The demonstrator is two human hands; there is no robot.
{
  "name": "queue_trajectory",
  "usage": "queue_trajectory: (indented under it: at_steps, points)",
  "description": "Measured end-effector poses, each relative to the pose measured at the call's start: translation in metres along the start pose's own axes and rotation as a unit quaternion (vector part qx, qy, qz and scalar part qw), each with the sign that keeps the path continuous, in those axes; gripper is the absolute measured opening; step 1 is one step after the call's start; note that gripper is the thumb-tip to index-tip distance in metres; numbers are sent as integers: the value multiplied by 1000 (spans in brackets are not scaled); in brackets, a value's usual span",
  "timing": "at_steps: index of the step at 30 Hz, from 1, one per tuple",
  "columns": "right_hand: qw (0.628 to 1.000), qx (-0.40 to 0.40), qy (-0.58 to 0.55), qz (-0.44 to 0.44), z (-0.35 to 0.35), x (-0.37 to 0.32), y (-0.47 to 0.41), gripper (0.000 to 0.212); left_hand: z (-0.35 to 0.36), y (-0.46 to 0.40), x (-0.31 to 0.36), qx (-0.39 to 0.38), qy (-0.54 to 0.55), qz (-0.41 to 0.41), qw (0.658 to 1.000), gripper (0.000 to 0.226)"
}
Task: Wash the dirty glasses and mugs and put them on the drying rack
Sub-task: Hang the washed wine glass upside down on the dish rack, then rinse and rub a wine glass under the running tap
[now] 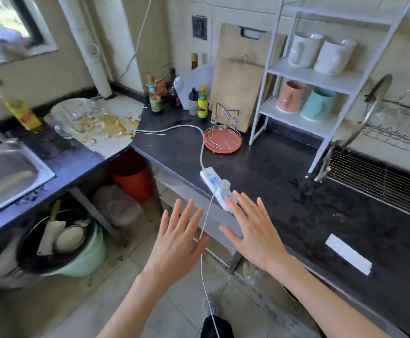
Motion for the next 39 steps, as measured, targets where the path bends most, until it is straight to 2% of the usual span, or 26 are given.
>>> queue_trajectory:
  at_steps: [7,12,17,20,24,29,39]
  points:
    - [990,37,-41,-128,9,-105,-108,65,-69,31,-103,67,-35,-132,988,68]
    - [976,23,-51,-210,18,-169,-196,65,-104,29,-178,89,-69,-224,968,69]
    - [965,27,-67,-254,27,-211,-271,75,-128,18,-233,160,-12,-294,942,90]
    - [960,-3,-64,-273,34,-232,-309,71,-135,12,-258,161,2,-326,932,94]
    - [957,-26,-51,-283,47,-257,-357,62,-149,-2,-300,146,-8,-348,926,79]
    - [963,-38,-27,-266,70,-288,-427,61,-159,-23,-369,148,6,-347,926,86]
    - [972,-52,38,-225,117,-353,-568,55,-188,-62,-518,80,31,-337,938,95]
Point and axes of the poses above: each hand's wrist, its own y-axis away from the middle knuckle, its own z-axis out of the palm, x = y × z, the point moved 1 cm from there along -y, towards the middle knuckle, and after that the axes turned 14 degrees about y, right-handed, at the moved point
